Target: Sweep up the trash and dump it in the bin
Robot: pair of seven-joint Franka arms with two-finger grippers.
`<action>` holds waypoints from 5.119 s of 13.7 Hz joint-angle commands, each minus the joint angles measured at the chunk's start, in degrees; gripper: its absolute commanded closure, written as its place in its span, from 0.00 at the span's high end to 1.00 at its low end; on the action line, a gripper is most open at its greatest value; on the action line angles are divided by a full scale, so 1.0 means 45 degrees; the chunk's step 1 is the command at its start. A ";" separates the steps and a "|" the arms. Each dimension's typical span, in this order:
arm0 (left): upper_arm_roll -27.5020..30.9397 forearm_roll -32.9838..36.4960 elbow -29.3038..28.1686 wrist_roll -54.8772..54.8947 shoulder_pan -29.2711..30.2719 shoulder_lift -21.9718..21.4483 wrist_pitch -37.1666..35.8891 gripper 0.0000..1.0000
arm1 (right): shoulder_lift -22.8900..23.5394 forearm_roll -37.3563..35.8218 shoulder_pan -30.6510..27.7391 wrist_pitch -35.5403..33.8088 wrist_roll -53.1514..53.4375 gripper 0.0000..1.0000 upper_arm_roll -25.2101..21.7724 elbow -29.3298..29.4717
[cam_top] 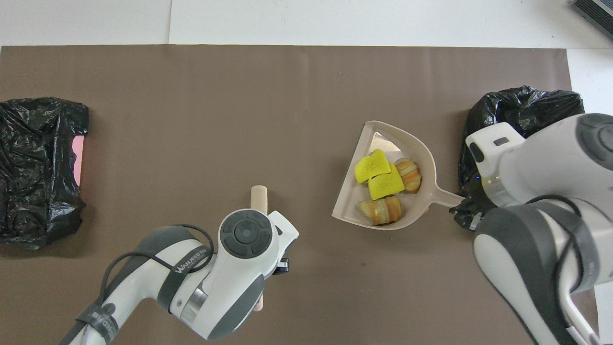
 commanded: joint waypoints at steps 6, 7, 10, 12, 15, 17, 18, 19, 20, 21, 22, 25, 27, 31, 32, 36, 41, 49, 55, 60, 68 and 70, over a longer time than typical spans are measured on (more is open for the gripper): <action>0.0145 -0.1988 -0.3059 -0.3010 -0.3843 -0.2348 0.2059 0.00 | 0.0467 -0.1676 -0.5050 0.0549 -0.3106 0.00 0.0092 0.1260; 0.0145 -0.2320 -0.3118 -0.3302 -0.4059 -0.2232 0.2467 0.00 | 0.0972 -0.2070 -0.5304 0.0435 -0.3241 0.00 0.0053 0.1941; 0.0145 -0.2557 -0.3334 -0.3637 -0.4530 -0.2114 0.3096 0.00 | 0.2282 -0.2967 -0.6553 0.0686 -0.5482 0.00 -0.0025 0.3157; 0.0145 -0.3239 -0.3295 -0.3657 -0.4530 -0.1958 0.3116 0.00 | 0.2481 -0.4488 -0.6674 0.1541 -0.6287 0.00 -0.0025 0.3198; 0.0145 -0.3261 -0.3198 -0.3618 -0.4646 -0.1491 0.3446 0.00 | 0.2539 -0.6328 -0.6324 0.2191 -0.7126 0.00 0.0189 0.3120; 0.0145 -0.3261 -0.3178 -0.3481 -0.4860 -0.1061 0.3799 0.00 | 0.2598 -0.7730 -0.5798 0.2308 -0.7654 0.00 0.0209 0.3139; 0.0165 -0.3241 -0.3119 -0.3481 -0.4901 -0.1040 0.3626 0.24 | 0.2559 -0.8473 -0.5486 0.2599 -0.8198 0.00 0.0209 0.3062; 0.0184 -0.3241 -0.2906 -0.3481 -0.4901 -0.0982 0.3508 0.48 | 0.2559 -0.9118 -0.5212 0.2853 -0.8764 0.00 0.0190 0.3023; 0.0184 -0.3222 -0.2769 -0.3461 -0.4824 -0.0962 0.3410 0.58 | 0.2559 -0.9589 -0.5132 0.3068 -0.9041 0.00 0.0209 0.2925; 0.0204 -0.3202 -0.2651 -0.3423 -0.4746 -0.0904 0.3390 0.90 | 0.2540 -0.9922 -0.5092 0.3322 -0.9218 0.00 0.0209 0.2789; 0.0223 -0.3183 -0.2437 -0.3248 -0.4668 -0.0903 0.3370 1.00 | 0.2539 -1.0293 -0.5092 0.3421 -0.9355 0.00 0.0209 0.2710; 0.0263 -0.2757 -0.1074 -0.2118 -0.3363 -0.0923 0.2380 1.00 | 0.2539 -1.1816 -0.4682 0.3676 -0.9512 0.00 0.0209 0.2670; 0.0243 -0.0830 0.0215 -0.1725 -0.2426 -0.0554 0.1440 1.00 | 0.2113 -1.2074 -0.4643 0.3520 -0.9551 0.00 0.0209 0.2690; 0.0282 0.0703 0.2071 0.0320 -0.0338 -0.0628 0.0501 1.00 | 0.0940 -1.2152 -0.4604 0.2819 -0.9590 0.00 0.0228 0.2690; 0.0282 0.0704 0.2811 0.1217 0.0500 -0.0687 0.0035 1.00 | 0.0687 -1.2152 -0.4468 0.2623 -0.9571 0.00 0.0248 0.2690; 0.0282 0.0918 0.6055 0.4831 0.3081 -0.0474 -0.2836 1.00 | 0.0177 -1.1880 -0.3338 0.0752 -0.6907 0.00 0.0462 0.2808; 0.0321 0.1017 0.8478 0.8233 0.5855 -0.0494 -0.5472 1.00 | 0.0020 -0.8430 -0.1871 -0.0815 -0.1866 0.00 0.0756 0.2729; 0.0399 0.0977 0.8796 0.9546 0.7812 -0.0610 -0.6025 1.00 | 0.1189 -0.3331 0.1018 -0.1364 1.1173 0.00 0.1107 0.2865; 0.0399 0.1017 0.8814 0.9664 0.8283 -0.0571 -0.5946 1.00 | 0.5112 -0.0107 0.3402 -0.0253 1.8489 0.00 0.1127 0.5478; 0.2056 0.1387 0.8932 0.9664 0.6314 -0.0512 -0.6512 1.00 | 0.7008 0.0816 0.4650 0.2517 2.0853 0.00 0.1127 0.6050; 0.1962 0.1192 1.0413 0.8804 0.6328 0.0443 -0.6922 1.00 | 0.7618 0.0933 0.5240 0.4809 2.1211 0.19 0.1127 0.5094; 0.2020 0.1192 1.0708 0.8804 0.6349 0.0639 -0.7098 1.00 | 0.7442 0.0934 0.5221 0.4965 2.1113 0.26 0.1127 0.4586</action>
